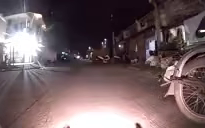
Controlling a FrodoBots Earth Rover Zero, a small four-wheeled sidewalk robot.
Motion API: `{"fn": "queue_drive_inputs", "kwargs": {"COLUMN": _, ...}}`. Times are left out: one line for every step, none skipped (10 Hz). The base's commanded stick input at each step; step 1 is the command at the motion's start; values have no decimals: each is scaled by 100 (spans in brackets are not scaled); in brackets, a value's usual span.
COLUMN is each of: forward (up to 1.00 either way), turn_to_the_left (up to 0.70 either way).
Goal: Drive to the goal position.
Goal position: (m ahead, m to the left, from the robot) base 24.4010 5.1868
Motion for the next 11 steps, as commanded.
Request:
{"fn": "queue_drive_inputs", "kwargs": {"forward": 70, "turn_to_the_left": 0}}
{"fn": "queue_drive_inputs", "kwargs": {"forward": 70, "turn_to_the_left": 0}}
{"fn": "queue_drive_inputs", "kwargs": {"forward": 70, "turn_to_the_left": 0}}
{"fn": "queue_drive_inputs", "kwargs": {"forward": 70, "turn_to_the_left": 0}}
{"fn": "queue_drive_inputs", "kwargs": {"forward": 70, "turn_to_the_left": 0}}
{"fn": "queue_drive_inputs", "kwargs": {"forward": 70, "turn_to_the_left": 0}}
{"fn": "queue_drive_inputs", "kwargs": {"forward": 70, "turn_to_the_left": 0}}
{"fn": "queue_drive_inputs", "kwargs": {"forward": 70, "turn_to_the_left": 0}}
{"fn": "queue_drive_inputs", "kwargs": {"forward": 70, "turn_to_the_left": 0}}
{"fn": "queue_drive_inputs", "kwargs": {"forward": 70, "turn_to_the_left": 0}}
{"fn": "queue_drive_inputs", "kwargs": {"forward": 70, "turn_to_the_left": 0}}
